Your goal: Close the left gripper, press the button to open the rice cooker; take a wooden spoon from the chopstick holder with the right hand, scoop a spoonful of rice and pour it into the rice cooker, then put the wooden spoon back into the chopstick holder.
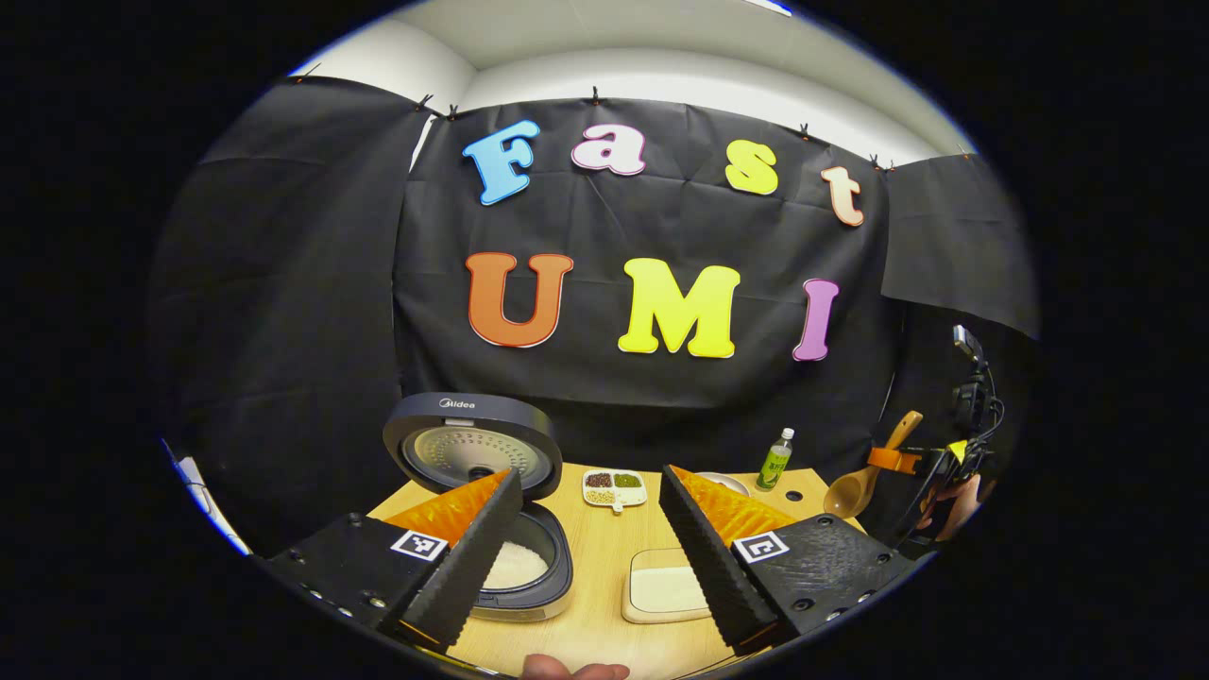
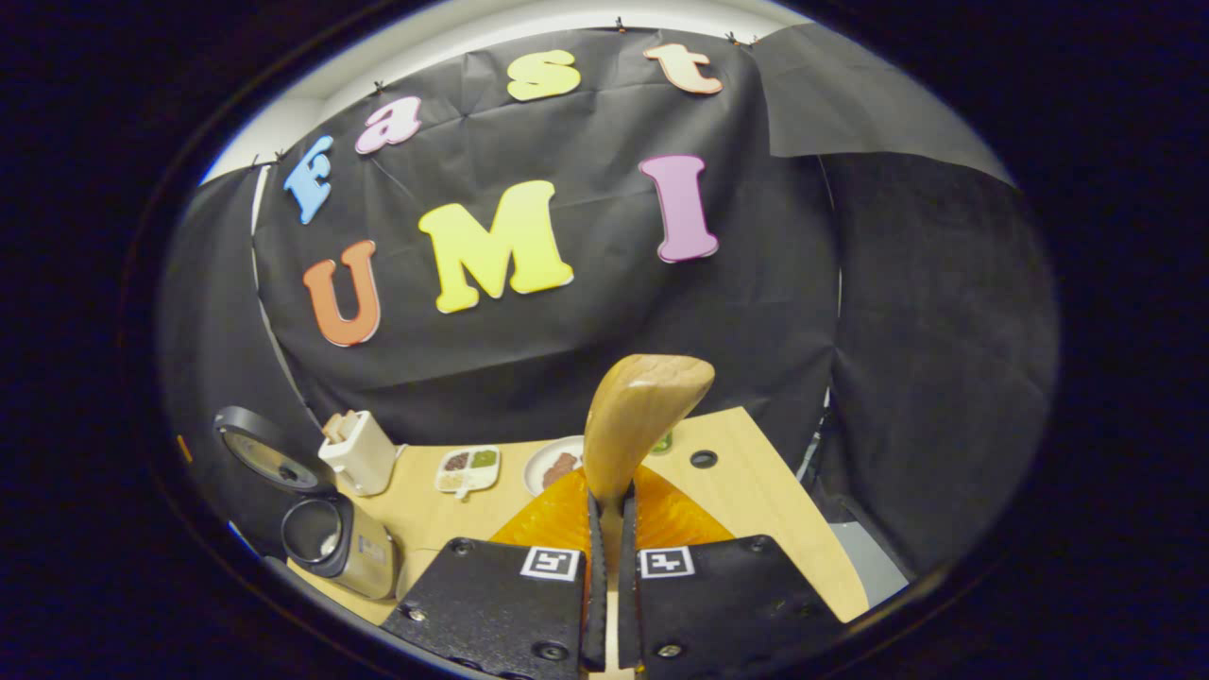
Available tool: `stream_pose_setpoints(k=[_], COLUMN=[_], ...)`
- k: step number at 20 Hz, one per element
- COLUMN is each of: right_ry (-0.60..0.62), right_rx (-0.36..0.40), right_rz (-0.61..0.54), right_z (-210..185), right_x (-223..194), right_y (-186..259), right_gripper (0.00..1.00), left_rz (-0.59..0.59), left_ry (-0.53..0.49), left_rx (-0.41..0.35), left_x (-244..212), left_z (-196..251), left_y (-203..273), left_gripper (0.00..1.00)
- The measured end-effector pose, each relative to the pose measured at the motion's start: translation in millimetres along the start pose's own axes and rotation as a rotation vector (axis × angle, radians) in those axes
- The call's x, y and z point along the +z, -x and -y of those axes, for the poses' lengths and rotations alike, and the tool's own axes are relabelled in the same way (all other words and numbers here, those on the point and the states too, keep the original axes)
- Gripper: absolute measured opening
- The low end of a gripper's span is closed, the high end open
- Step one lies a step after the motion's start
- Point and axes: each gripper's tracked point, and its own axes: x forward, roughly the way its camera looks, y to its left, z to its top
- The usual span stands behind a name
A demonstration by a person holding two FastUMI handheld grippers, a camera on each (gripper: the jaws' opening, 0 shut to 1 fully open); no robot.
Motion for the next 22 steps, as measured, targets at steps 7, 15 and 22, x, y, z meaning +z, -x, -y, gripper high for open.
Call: stream_pose_setpoints(k=[7,15,22], right_ry=[-0.070,-0.113,-0.177], right_rx=[-0.041,-0.036,-0.053], right_rz=[-0.120,-0.172,-0.185], right_z=[40.6,53.4,63.7], right_x=[-66.1,-116.4,-144.1], right_y=[-55.0,-82.9,-102.1], right_gripper=[0.10,0.12,0.16], left_rz=[-0.037,-0.060,-0.064], left_ry=[-0.011,-0.035,-0.048], left_rx=[0.027,0.052,0.050], left_x=[-6.1,-9.6,-4.8], left_z=[11.1,11.3,11.6], left_y=[-10.9,-6.5,-5.7], left_gripper=[0.95,0.95,0.95])
